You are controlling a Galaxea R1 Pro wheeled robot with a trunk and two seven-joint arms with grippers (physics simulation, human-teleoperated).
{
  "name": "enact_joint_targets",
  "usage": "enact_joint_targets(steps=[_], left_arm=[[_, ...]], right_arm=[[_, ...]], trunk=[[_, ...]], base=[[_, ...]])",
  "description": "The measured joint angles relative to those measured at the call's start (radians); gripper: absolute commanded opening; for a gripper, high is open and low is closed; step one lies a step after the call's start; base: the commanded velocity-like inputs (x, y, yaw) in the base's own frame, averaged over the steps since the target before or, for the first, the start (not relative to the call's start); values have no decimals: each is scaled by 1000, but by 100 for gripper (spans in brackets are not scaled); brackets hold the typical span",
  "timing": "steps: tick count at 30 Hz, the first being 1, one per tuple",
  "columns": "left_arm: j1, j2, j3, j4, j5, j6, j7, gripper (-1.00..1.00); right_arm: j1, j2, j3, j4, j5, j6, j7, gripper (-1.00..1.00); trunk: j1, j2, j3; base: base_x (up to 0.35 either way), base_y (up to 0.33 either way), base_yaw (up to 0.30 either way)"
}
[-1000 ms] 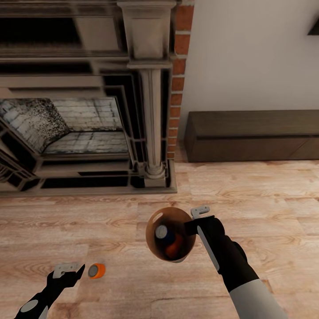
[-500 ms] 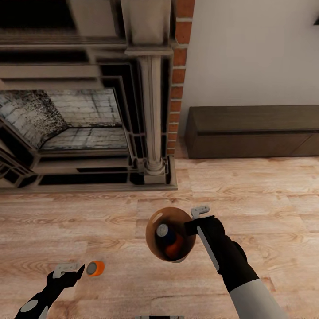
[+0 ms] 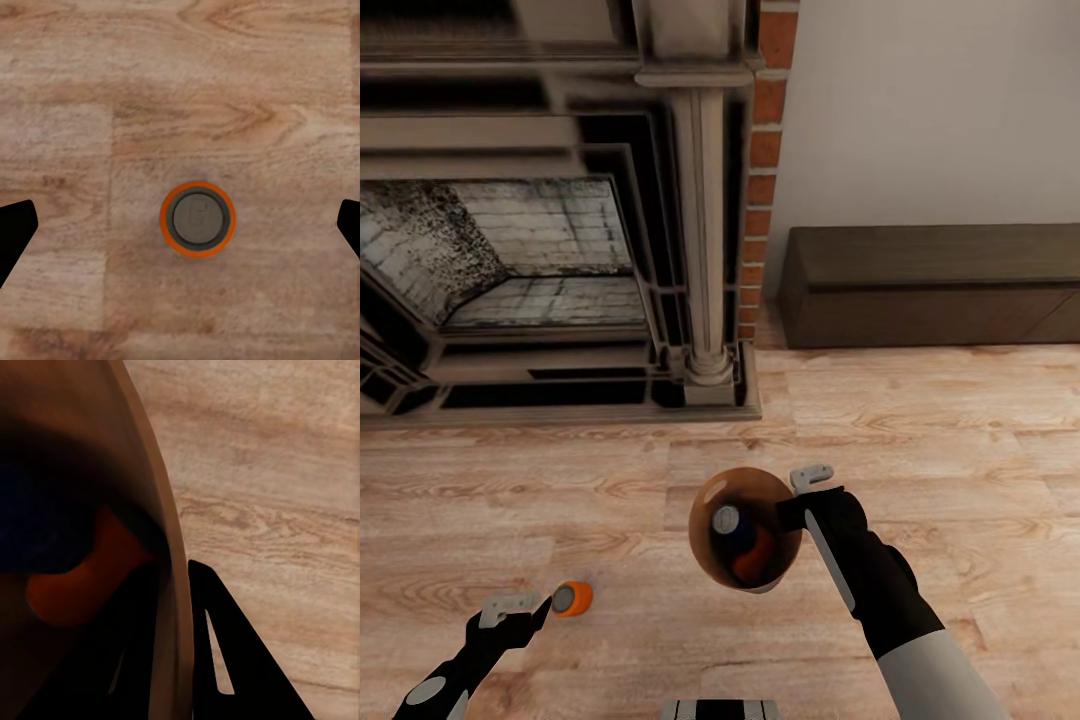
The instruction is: Put the three can of soda from the living room inside the tash can in the kitchen.
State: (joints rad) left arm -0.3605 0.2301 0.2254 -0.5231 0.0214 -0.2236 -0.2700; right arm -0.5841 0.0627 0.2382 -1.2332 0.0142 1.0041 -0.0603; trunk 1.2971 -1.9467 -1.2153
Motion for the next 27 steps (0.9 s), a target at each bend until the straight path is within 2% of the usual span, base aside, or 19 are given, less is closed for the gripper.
enact_joint_targets(steps=[4, 9, 13, 22, 23, 25, 27], left_arm=[[0, 0, 0, 0, 0, 0, 0, 100], [0, 0, 0, 0, 0, 0, 0, 100], [0, 0, 0, 0, 0, 1, 0, 100], [0, 0, 0, -1, 1, 0, 0, 100], [0, -1, 0, -1, 1, 0, 0, 100], [0, -1, -1, -4, 1, 0, 0, 100], [0, -1, -3, -8, 2, 0, 0, 100]], right_arm=[[0, 0, 0, 0, 1, 0, 0, -100], [0, 0, 1, 0, 0, 0, 0, -100], [0, 0, 0, -1, 0, 0, 0, -100], [0, -4, -2, -8, -4, 1, 0, -100], [0, -11, -12, -19, -15, 0, 0, -100], [-1, -18, -47, -39, -8, 1, 0, -100], [-2, -28, -161, -66, -35, 1, 0, -100]], trunk=[[15, -28, -13], [15, -28, -13], [31, -56, -26], [31, -56, -26], [31, -56, -26], [31, -56, -26], [31, -56, -26]], base=[[0, 0, 0], [0, 0, 0], [0, 0, 0], [0, 0, 0], [0, 0, 0], [0, 0, 0], [0, 0, 0]])
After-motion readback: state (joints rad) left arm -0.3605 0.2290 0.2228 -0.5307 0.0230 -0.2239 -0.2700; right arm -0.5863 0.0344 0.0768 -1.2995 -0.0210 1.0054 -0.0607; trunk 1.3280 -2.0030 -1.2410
